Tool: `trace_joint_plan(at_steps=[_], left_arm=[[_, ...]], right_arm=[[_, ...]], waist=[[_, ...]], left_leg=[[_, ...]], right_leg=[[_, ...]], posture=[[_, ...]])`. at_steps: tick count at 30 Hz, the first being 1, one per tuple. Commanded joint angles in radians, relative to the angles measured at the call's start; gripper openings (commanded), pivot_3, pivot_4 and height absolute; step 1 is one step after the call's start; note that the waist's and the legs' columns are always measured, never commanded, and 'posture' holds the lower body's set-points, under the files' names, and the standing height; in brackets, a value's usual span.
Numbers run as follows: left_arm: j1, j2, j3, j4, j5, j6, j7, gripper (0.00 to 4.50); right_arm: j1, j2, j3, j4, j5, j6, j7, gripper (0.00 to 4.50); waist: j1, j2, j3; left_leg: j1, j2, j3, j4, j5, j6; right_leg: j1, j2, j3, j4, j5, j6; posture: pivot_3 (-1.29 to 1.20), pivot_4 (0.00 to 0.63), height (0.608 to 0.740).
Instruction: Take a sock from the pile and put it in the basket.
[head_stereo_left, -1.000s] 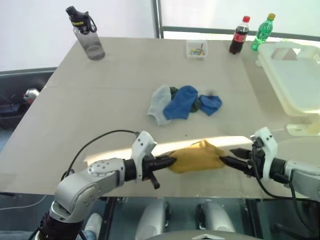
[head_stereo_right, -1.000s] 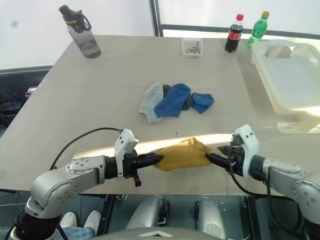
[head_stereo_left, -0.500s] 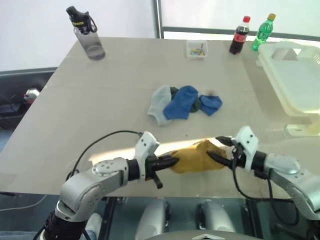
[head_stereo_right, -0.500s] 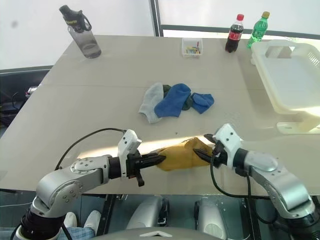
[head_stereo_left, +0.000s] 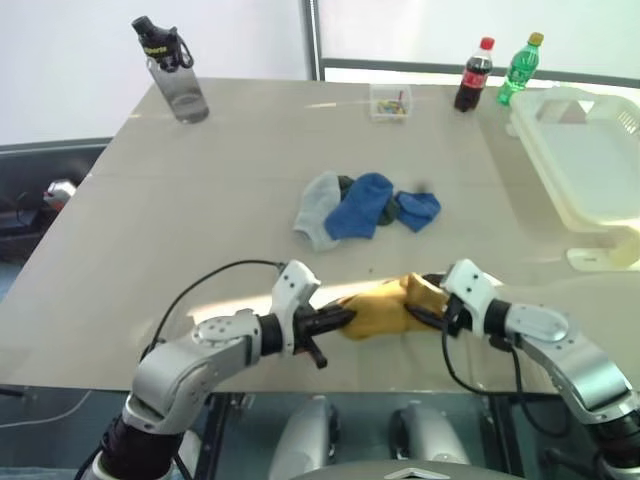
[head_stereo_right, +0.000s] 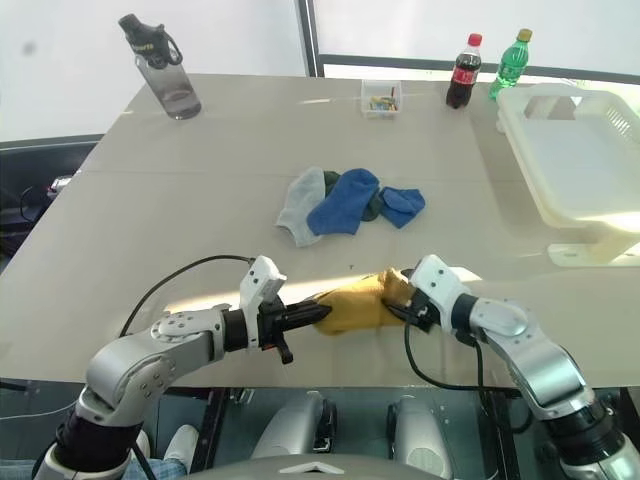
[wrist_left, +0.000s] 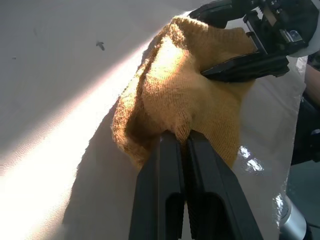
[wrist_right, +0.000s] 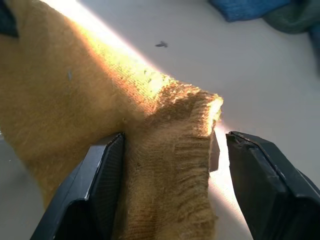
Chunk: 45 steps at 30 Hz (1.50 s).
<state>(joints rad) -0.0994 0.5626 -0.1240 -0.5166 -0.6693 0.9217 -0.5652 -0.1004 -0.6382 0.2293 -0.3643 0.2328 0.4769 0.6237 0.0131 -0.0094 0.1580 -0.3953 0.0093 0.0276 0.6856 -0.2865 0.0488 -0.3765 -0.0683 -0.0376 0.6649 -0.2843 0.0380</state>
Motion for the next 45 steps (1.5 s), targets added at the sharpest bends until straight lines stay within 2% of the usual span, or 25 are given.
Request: trace_joint_plan(at_steps=[1, 7, 14, 21, 22, 25, 26, 28, 33, 37, 43, 44, 45], left_arm=[[-0.051, 0.001, -0.021, 0.049, 0.041, -0.052, -0.039, 0.0], [-0.119, -0.005, -0.05, 0.134, 0.098, -0.097, -0.081, 0.0], [-0.177, -0.049, -0.063, 0.215, 0.156, -0.15, -0.097, 0.0], [-0.163, -0.025, -0.065, 0.187, 0.127, -0.129, -0.18, 0.0], [-0.152, -0.02, -0.053, 0.169, 0.105, -0.114, -0.193, 0.68], [-0.132, -0.048, 0.005, 0.142, 0.057, -0.099, -0.167, 1.64], [-0.132, -0.066, 0.036, 0.145, 0.026, -0.069, -0.143, 2.09], [-0.126, -0.102, 0.122, 0.148, -0.093, 0.031, -0.108, 2.65], [-0.073, -0.139, 0.279, 0.14, -0.298, 0.214, -0.006, 2.65], [-0.061, -0.147, 0.351, 0.162, -0.411, 0.301, 0.05, 2.65], [-0.045, -0.098, 0.353, 0.149, -0.406, 0.288, 0.044, 2.65], [-0.042, -0.09, 0.347, 0.142, -0.394, 0.276, 0.044, 3.18], [-0.039, -0.086, 0.346, 0.14, -0.399, 0.279, 0.046, 3.51]], right_arm=[[-0.009, 0.008, -0.003, 0.068, -0.062, 0.097, -0.057, 3.3], [-0.026, 0.052, -0.053, 0.034, -0.015, 0.201, -0.086, 3.3], [-0.049, 0.101, -0.085, 0.028, -0.023, 0.233, -0.145, 3.3], [-0.047, 0.109, -0.084, 0.02, -0.022, 0.246, -0.141, 3.3], [-0.046, 0.11, -0.083, 0.02, -0.022, 0.247, -0.141, 3.39], [-0.042, 0.114, -0.078, 0.015, -0.02, 0.251, -0.141, 3.39], [-0.042, 0.115, -0.076, 0.014, -0.019, 0.252, -0.14, 3.39], [-0.041, 0.114, -0.07, 0.013, -0.02, 0.252, -0.138, 3.39], [-0.047, 0.109, -0.061, 0.022, -0.026, 0.246, -0.133, 3.39], [-0.052, 0.112, -0.056, 0.025, -0.03, 0.244, -0.134, 3.39], [-0.051, 0.119, -0.049, 0.026, -0.035, 0.241, -0.137, 3.39], [-0.051, 0.119, -0.049, 0.026, -0.036, 0.24, -0.137, 3.39], [-0.05, 0.119, -0.048, 0.026, -0.036, 0.239, -0.138, 3.39]], waist=[[0.0, -0.001, -0.001], [0.0, -0.003, -0.006], [0.001, -0.003, -0.007], [-0.001, -0.003, -0.007], [-0.001, -0.003, -0.007], [-0.001, -0.003, -0.007], [0.0, -0.002, -0.007], [0.0, -0.003, -0.007], [-0.002, -0.003, -0.007], [-0.001, -0.003, -0.007], [-0.001, -0.003, -0.007], [-0.002, -0.003, -0.007], [-0.002, -0.003, -0.007]], left_leg=[[0.0, 0.0, 0.0, 0.0, 0.0, 0.0], [0.001, 0.0, 0.0, 0.0, 0.001, 0.0], [0.0, 0.0, 0.0, 0.0, 0.0, 0.0], [-0.001, 0.0, 0.0, -0.001, 0.0, 0.001], [-0.001, 0.0, 0.0, -0.001, 0.0, 0.001], [-0.001, 0.0, 0.0, -0.001, 0.0, 0.001], [-0.001, 0.0, 0.0, -0.001, 0.0, 0.001], [-0.001, 0.0, -0.001, -0.001, 0.0, 0.001], [-0.001, 0.0, -0.001, -0.001, 0.0, 0.001], [-0.001, 0.0, -0.002, -0.001, 0.0, 0.001], [-0.001, 0.0, -0.002, -0.001, 0.001, 0.0], [-0.001, 0.0, -0.002, -0.001, 0.001, 0.0], [-0.001, 0.0, -0.002, -0.001, 0.001, 0.0]], right_leg=[[0.0, 0.0, 0.0, 0.0, 0.0, 0.0], [0.0, 0.0, 0.0, 0.001, 0.0, 0.0], [0.0, -0.001, 0.0, 0.001, 0.0, 0.0], [-0.001, -0.001, 0.0, 0.0, 0.0, 0.0], [-0.001, -0.001, 0.0, 0.0, 0.0, 0.0], [-0.001, -0.002, 0.0, 0.0, 0.0, 0.0], [-0.001, -0.002, 0.0, 0.0, 0.0, 0.0], [-0.001, -0.002, -0.001, 0.0, 0.0, 0.0], [-0.001, -0.002, -0.001, 0.0, 0.0, 0.0], [0.0, -0.002, -0.001, 0.0, 0.0, 0.0], [-0.001, -0.001, -0.001, 0.001, 0.0, 0.0], [-0.001, -0.001, -0.001, 0.001, 0.0, 0.0], [-0.001, -0.001, -0.001, 0.001, 0.0, 0.0]], posture=[[0.0, 0.15, 0.74], [0.0, 0.15, 0.74], [0.0, 0.15, 0.74], [0.0, 0.15, 0.74], [0.0, 0.15, 0.74], [0.0, 0.15, 0.74], [0.0, 0.15, 0.74], [0.0, 0.15, 0.74], [0.0, 0.15, 0.74], [0.0, 0.15, 0.74], [0.0, 0.15, 0.74], [0.0, 0.15, 0.74], [0.0, 0.15, 0.74]])
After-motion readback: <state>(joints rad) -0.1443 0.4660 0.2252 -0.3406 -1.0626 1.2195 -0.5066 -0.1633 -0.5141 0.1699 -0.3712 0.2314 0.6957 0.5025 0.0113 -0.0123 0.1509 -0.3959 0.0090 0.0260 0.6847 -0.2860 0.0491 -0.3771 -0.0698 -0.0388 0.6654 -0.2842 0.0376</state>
